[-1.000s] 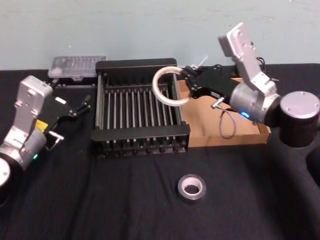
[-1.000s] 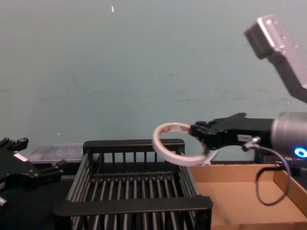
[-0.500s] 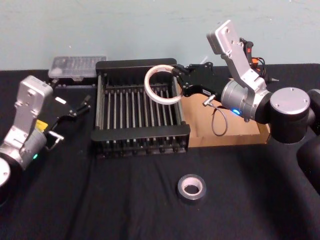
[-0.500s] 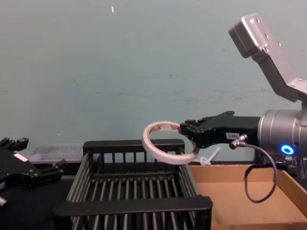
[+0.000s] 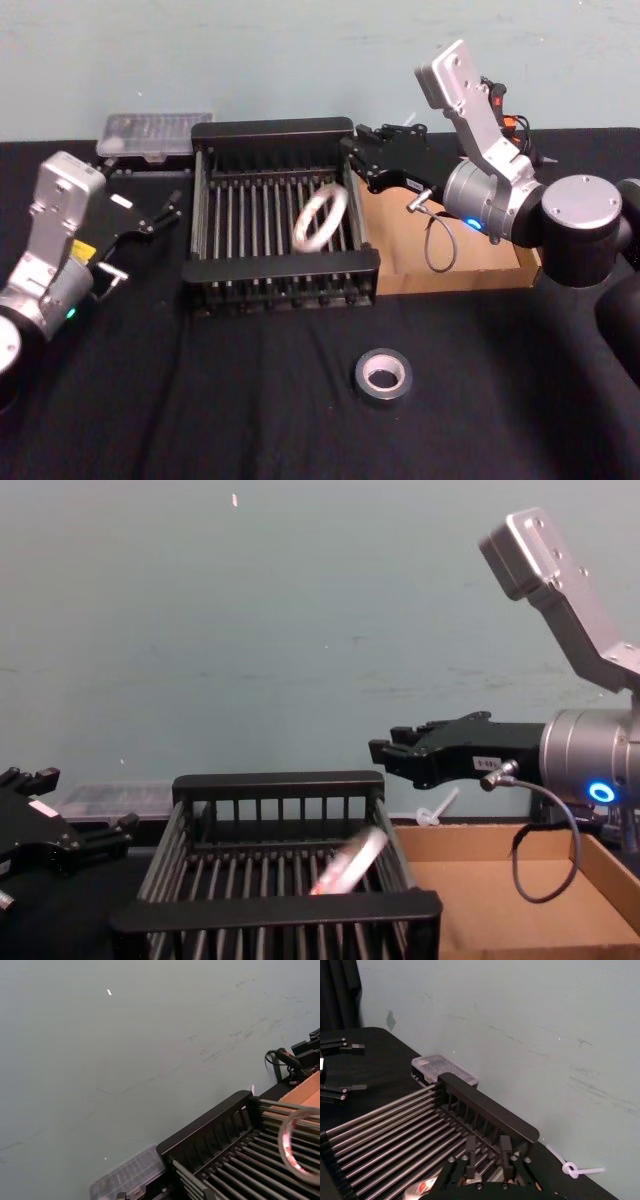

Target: Pick up the white tape and place it into the black box , Pick up the silver tape and place it into the brown box.

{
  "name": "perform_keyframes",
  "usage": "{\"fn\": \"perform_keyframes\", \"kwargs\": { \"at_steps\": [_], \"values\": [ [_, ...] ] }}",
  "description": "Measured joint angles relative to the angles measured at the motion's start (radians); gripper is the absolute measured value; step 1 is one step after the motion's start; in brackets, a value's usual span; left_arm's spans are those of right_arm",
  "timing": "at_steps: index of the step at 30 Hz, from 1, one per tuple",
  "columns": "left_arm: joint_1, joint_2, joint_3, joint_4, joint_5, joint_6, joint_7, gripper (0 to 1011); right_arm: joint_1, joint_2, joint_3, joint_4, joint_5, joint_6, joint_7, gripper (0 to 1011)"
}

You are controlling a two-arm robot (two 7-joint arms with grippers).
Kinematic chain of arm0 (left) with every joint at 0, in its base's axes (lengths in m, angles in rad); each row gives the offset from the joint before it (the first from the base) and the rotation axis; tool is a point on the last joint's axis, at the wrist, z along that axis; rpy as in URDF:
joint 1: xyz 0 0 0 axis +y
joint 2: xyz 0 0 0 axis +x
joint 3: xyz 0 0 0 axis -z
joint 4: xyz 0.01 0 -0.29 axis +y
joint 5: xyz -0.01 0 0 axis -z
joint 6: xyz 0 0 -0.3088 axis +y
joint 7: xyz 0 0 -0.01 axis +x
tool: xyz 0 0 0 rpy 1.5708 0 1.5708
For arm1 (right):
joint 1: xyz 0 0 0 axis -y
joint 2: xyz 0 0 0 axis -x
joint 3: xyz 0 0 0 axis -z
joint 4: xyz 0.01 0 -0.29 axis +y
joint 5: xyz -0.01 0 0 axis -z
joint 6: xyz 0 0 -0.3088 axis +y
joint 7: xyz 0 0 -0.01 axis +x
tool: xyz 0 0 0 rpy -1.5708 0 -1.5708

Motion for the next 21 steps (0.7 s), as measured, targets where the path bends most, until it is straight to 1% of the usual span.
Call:
{"fn": "perform_keyframes", "kwargs": {
  "at_steps": [1,2,3,4,6,7,8,10,11,14,16,18,19,20,21],
  "values": [
    [0.0,0.0,0.0,0.0,0.0,0.0,0.0,1001,0.0,0.0,0.0,0.0,0.0,0.0,0.0,279],
    [0.0,0.0,0.0,0.0,0.0,0.0,0.0,1001,0.0,0.0,0.0,0.0,0.0,0.0,0.0,338],
    [0.0,0.0,0.0,0.0,0.0,0.0,0.0,1001,0.0,0.0,0.0,0.0,0.0,0.0,0.0,358],
    [0.0,0.0,0.0,0.0,0.0,0.0,0.0,1001,0.0,0.0,0.0,0.0,0.0,0.0,0.0,416],
    [0.0,0.0,0.0,0.0,0.0,0.0,0.0,1001,-0.001,0.0,0.0,-0.001,0.0,0.0,0.0,448],
    [0.0,0.0,0.0,0.0,0.0,0.0,0.0,1001,-0.001,0.001,0.0,-0.001,0.0,0.0,0.0,477],
    [0.0,0.0,0.0,0.0,0.0,0.0,0.0,1001,-0.001,0.001,0.0,-0.001,0.001,0.001,0.0,533],
    [0.0,0.0,0.0,0.0,0.0,0.0,0.0,1001,-0.001,0.001,0.0,-0.001,0.001,0.001,0.0,575],
    [0.0,0.0,0.0,0.0,0.0,0.0,0.0,1002,-0.001,0.001,0.0,-0.001,0.001,0.001,0.0,638],
    [0.0,0.0,0.0,0.0,0.0,0.0,0.0,1001,-0.001,0.001,0.0,-0.002,0.001,0.001,0.0,696],
    [0.0,0.0,0.0,0.0,0.0,0.0,0.0,1001,-0.001,0.001,0.0,-0.002,0.001,0.001,0.0,787],
    [0.0,0.0,0.0,0.0,0.0,0.0,0.0,1001,-0.001,0.001,0.0,-0.002,0.001,0.001,0.0,830],
    [0.0,0.0,0.0,0.0,0.0,0.0,0.0,1001,-0.001,0.001,0.0,-0.002,0.001,0.001,0.0,883],
    [0.0,0.0,0.0,0.0,0.0,0.0,0.0,1001,-0.001,0.001,0.0,-0.002,0.001,0.001,0.0,883],
    [0.0,0.0,0.0,0.0,0.0,0.0,0.0,1001,-0.001,0.001,0.0,-0.002,0.001,0.001,0.0,913]
  ]
}}
